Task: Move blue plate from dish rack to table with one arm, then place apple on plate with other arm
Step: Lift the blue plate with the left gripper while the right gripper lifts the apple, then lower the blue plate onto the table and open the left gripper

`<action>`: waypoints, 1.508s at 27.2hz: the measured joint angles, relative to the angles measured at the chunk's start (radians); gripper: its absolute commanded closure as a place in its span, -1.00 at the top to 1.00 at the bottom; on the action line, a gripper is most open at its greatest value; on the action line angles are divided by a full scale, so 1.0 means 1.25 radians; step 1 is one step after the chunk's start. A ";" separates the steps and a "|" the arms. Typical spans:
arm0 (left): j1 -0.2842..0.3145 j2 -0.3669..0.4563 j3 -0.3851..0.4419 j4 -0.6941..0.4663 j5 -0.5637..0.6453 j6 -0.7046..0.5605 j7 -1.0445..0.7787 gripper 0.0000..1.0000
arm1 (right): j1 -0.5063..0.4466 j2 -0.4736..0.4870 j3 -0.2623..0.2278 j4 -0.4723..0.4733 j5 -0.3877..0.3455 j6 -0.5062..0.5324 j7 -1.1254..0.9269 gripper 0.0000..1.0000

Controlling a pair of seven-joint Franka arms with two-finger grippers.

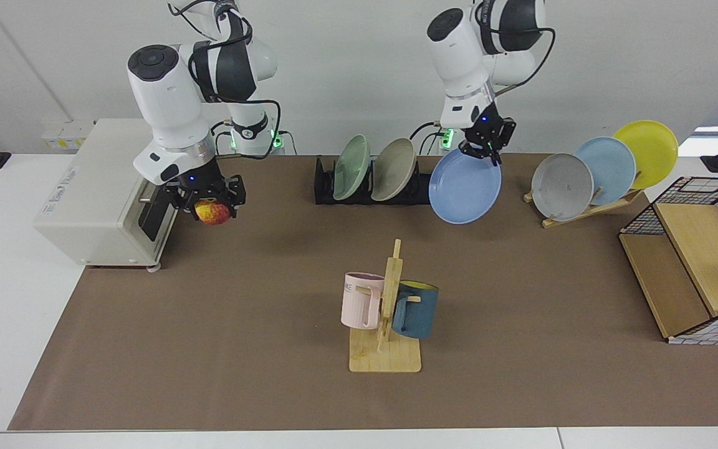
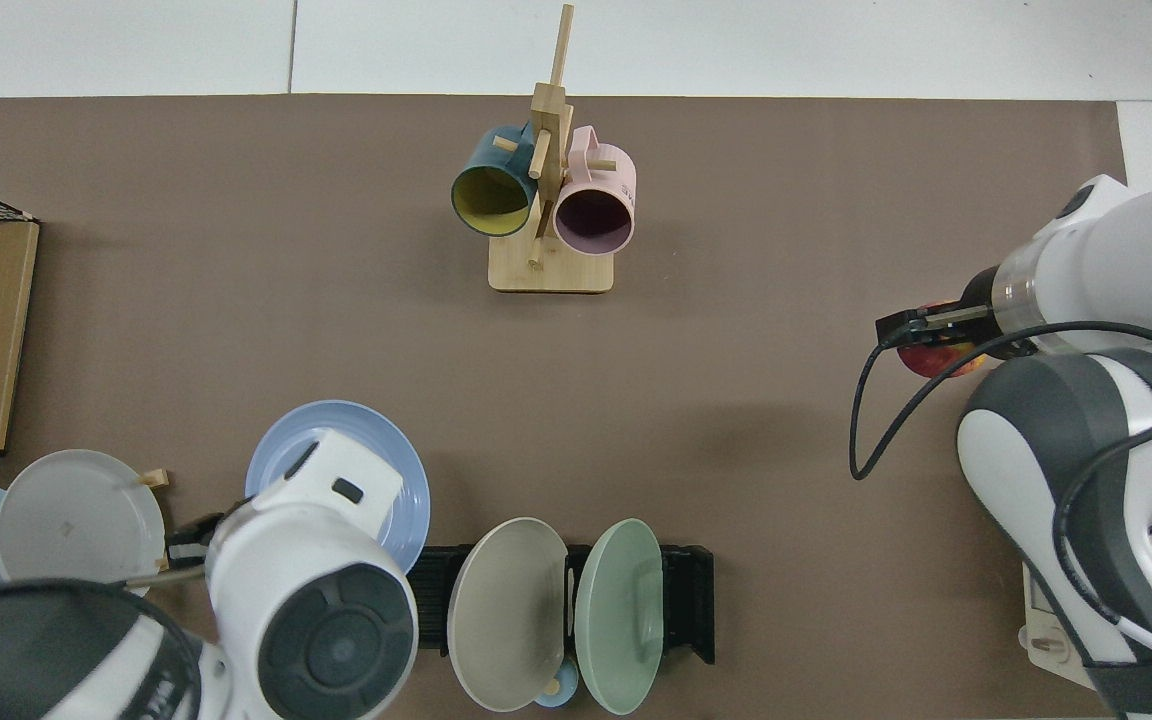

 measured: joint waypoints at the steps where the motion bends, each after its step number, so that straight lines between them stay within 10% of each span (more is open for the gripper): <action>1: 0.001 0.020 0.025 0.014 -0.022 0.031 -0.002 -1.00 | 0.000 0.000 0.000 0.003 0.000 -0.004 0.000 -1.00; 14: 0.005 0.116 0.115 0.003 -0.357 0.329 -0.027 -1.00 | 0.000 0.000 0.001 0.014 0.001 -0.033 0.000 -1.00; 25: -0.018 0.255 0.002 -0.032 -0.354 0.507 -0.208 -1.00 | 0.000 0.000 0.003 0.009 0.001 -0.037 0.000 -1.00; 41: -0.077 0.270 -0.008 -0.108 -0.353 0.564 -0.226 -1.00 | 0.005 0.002 0.006 -0.032 0.002 -0.037 0.000 -1.00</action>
